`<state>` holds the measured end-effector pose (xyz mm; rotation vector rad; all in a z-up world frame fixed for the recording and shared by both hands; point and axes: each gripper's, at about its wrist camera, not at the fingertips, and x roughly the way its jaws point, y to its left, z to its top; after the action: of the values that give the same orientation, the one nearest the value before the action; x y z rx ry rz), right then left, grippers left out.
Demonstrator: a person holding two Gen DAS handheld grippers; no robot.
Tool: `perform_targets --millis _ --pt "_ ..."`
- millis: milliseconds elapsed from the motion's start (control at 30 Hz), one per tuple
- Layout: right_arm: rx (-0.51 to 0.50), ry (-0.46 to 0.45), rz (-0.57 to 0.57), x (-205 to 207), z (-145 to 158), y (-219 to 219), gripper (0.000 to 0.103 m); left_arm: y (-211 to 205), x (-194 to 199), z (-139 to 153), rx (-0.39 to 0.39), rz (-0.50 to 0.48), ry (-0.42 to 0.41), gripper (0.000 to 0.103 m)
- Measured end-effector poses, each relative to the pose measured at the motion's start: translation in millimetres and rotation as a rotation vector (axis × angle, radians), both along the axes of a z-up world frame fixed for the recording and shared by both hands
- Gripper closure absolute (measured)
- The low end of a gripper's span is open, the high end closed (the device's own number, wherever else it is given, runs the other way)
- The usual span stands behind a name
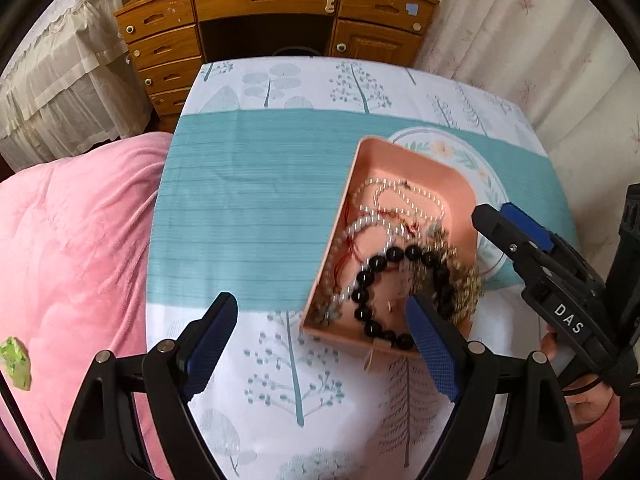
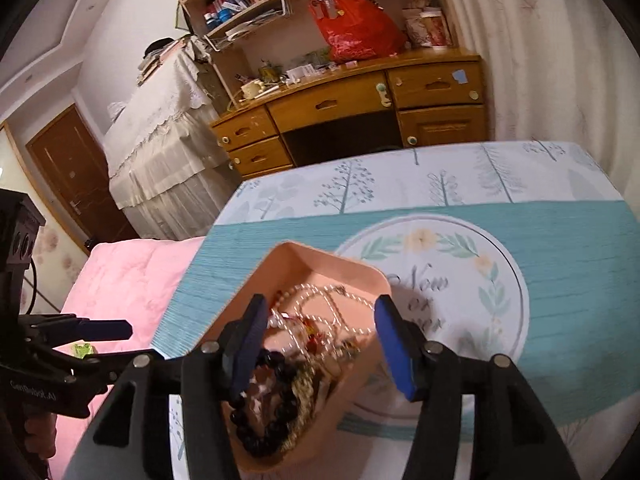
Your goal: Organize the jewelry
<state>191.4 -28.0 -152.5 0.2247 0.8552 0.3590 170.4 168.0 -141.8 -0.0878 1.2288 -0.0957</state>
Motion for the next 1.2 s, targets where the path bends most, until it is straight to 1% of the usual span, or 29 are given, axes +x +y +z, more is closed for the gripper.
perform_targets --millis 33,67,133,167,200,267,333,367,467,500,533,600,633,700,733,867,900,933,1000,1033,1100,1133,1200 --pt "-0.004 0.025 -0.011 -2.7 -1.8 -2.5 0.034 -2.8 -5.3 0.5 0.005 0.000 0.009 0.018" --pt "-0.004 0.051 -0.021 -6.4 -3.1 -5.7 0.031 -5.3 -9.9 1.3 0.007 0.004 0.017 0.018" --pt "0.009 0.102 -0.033 -15.7 -5.8 -15.0 0.029 -11.0 -21.2 2.2 0.016 0.013 0.037 0.018" --pt "0.016 0.133 -0.037 -20.4 -7.5 -20.1 0.026 -14.8 -27.5 2.5 0.023 0.023 0.046 0.018" --pt "0.020 0.181 -0.043 -28.5 -9.9 -26.0 0.024 -17.1 -32.1 2.6 0.029 0.031 0.054 0.018" --pt "0.007 0.243 -0.046 -44.2 -13.1 -34.0 0.018 -27.9 -47.0 1.8 0.056 0.059 0.088 0.018" --pt "-0.018 0.304 -0.037 -66.6 -13.9 -46.1 0.017 -38.8 -61.4 1.7 0.067 0.080 0.121 0.018" --pt "-0.026 0.336 -0.033 -78.2 -13.2 -52.4 0.016 -46.1 -71.0 1.7 0.063 0.089 0.142 0.018" --pt "-0.037 0.419 -0.038 -116.8 -7.7 -76.0 0.011 -69.3 -98.3 1.9 0.006 0.089 0.222 0.018" --pt "-0.035 0.434 -0.043 -130.5 -3.6 -85.0 0.011 -75.0 -104.7 2.1 -0.008 0.088 0.239 0.018" --pt "-0.029 0.442 -0.048 -142.5 0.9 -93.1 0.010 -86.4 -115.9 4.3 -0.042 0.079 0.263 0.018" --pt "-0.020 0.450 -0.058 -164.6 11.8 -108.5 0.006 -100.6 -128.1 9.8 -0.076 0.061 0.275 0.018" --pt "-0.019 0.447 -0.065 -174.5 18.7 -115.8 0.005 -110.5 -133.4 14.4 -0.085 0.049 0.276 0.015" --pt "-0.029 0.436 -0.079 -191.4 32.6 -127.7 0.004 -127.9 -144.5 27.1 -0.078 0.025 0.253 0.013" --pt "-0.032 0.434 -0.082 -197.7 40.5 -132.7 0.004 -134.8 -148.5 35.2 -0.071 0.013 0.229 0.013" --pt "-0.021 0.420 -0.091 -215.3 70.7 -147.4 0.004 -162.1 -168.1 73.2 -0.005 -0.050 0.091 0.010" --pt "-0.014 0.415 -0.090 -219.5 77.7 -150.2 0.004 -165.0 -171.4 81.1 0.012 -0.060 0.062 0.006" --pt "-0.002 0.409 -0.089 -224.1 85.6 -153.0 0.004 -170.3 -176.0 91.2 0.031 -0.069 0.024 0.004" --pt "0.021 0.389 -0.092 -232.4 101.3 -158.0 0.004 -178.9 -183.8 109.6 0.044 -0.083 -0.050 0.004" --pt "0.027 0.370 -0.091 -236.5 110.4 -159.8 0.004 -179.6 -184.1 115.9 0.047 -0.085 -0.069 0.004" --pt "0.021 0.330 -0.092 -241.3 126.3 -161.4 0.004 -185.1 -191.3 131.7 0.060 -0.081 -0.133 0.003" --pt "0.014 0.304 -0.092 -243.5 133.9 -161.9 0.004 -185.3 -193.2 136.3 0.065 -0.079 -0.154 0.001" --pt "-0.010 0.257 -0.100 -246.7 145.0 -161.0 0.004 -185.2 -198.4 145.3 0.076 -0.067 -0.198 0.001"
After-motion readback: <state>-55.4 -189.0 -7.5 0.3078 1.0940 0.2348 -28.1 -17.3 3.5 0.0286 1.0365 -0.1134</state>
